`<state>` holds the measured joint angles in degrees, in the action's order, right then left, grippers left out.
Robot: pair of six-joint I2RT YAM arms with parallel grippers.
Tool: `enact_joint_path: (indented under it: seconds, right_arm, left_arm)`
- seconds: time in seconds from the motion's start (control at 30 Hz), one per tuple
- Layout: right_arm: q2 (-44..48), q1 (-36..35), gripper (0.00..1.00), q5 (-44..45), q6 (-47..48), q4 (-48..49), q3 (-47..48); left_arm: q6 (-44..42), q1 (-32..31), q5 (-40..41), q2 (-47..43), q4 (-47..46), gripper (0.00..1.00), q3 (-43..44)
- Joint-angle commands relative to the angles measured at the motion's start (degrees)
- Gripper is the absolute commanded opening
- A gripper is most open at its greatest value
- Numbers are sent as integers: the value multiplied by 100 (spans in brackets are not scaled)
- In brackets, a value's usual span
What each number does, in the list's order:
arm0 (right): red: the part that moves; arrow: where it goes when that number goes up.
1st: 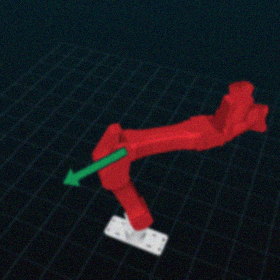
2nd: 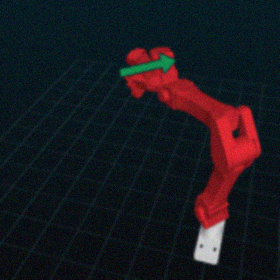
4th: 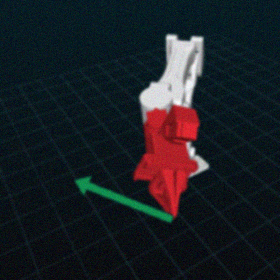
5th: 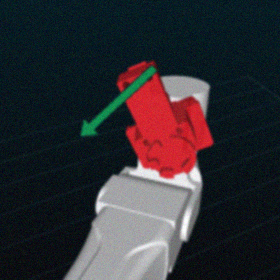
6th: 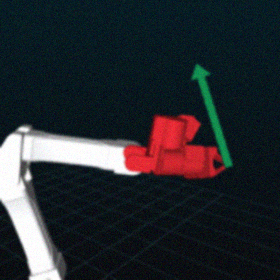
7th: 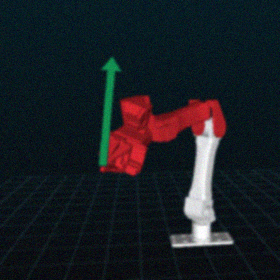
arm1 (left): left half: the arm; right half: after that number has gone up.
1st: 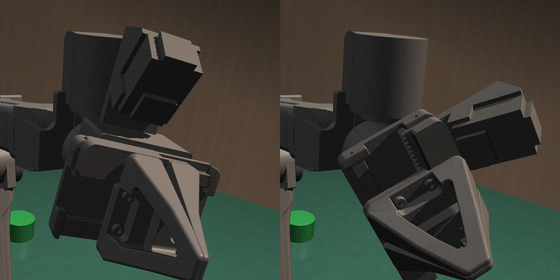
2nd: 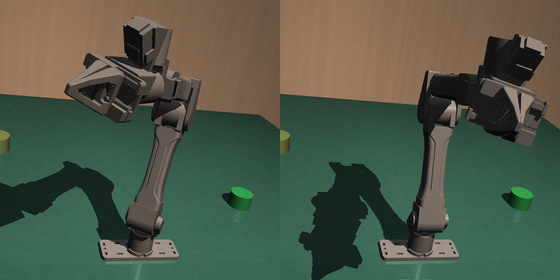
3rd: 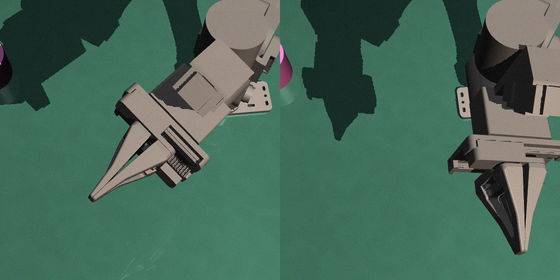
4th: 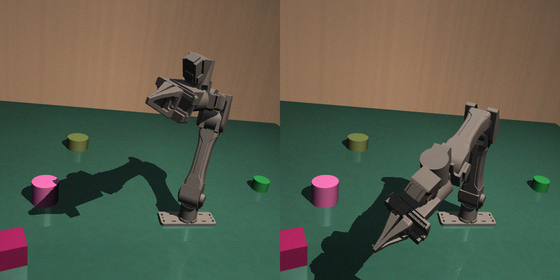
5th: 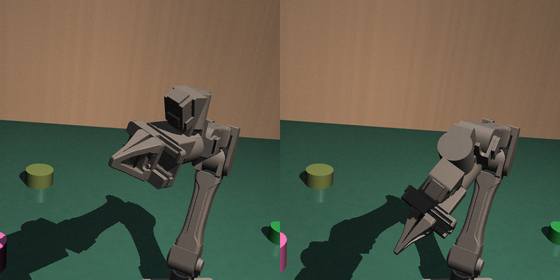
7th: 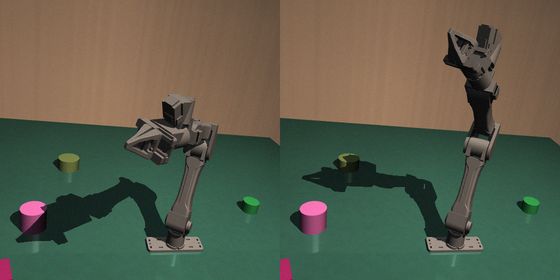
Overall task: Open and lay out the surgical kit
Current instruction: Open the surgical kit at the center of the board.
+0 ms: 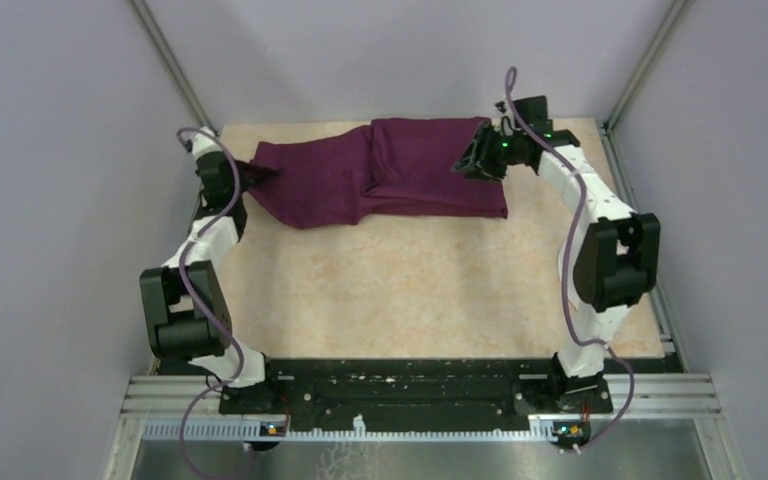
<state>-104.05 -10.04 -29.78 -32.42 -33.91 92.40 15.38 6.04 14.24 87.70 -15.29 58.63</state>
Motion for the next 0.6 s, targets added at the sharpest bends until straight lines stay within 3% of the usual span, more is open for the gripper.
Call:
enact_joint_path:
  seconds: [0.0,0.13,0.37,0.43,0.5,0.53,0.57]
  right_arm:
    - [-636,-632,45,127,956,-308,897]
    - [-1159,-1193,47,505,1588,-461,1399]
    - [-1763,-2150,56,2141,2826,-556,2175]
    - [-1874,-2379,58,2499,3159,-435,2288]
    - [-1980,-2602,60,2772,3549,-266,2350]
    - [-2038,-2680,61,2784,3685,-189,2395]
    - [-2116,-2743,62,2773,3792,-139,2464]
  left_arm:
    - [337,925,-1645,367,-784,0,-273]
    - [329,1714,-2817,826,-1130,0,-368]
    - [1507,2353,-3241,1781,-426,0,504]
    - [1810,2355,-3088,1954,224,5,891]
    - [2070,2349,-2233,2022,1321,2,1280]
    - [2186,2351,-1859,2023,1809,7,1389]
    - [2386,2360,-1542,1998,2184,25,1447]
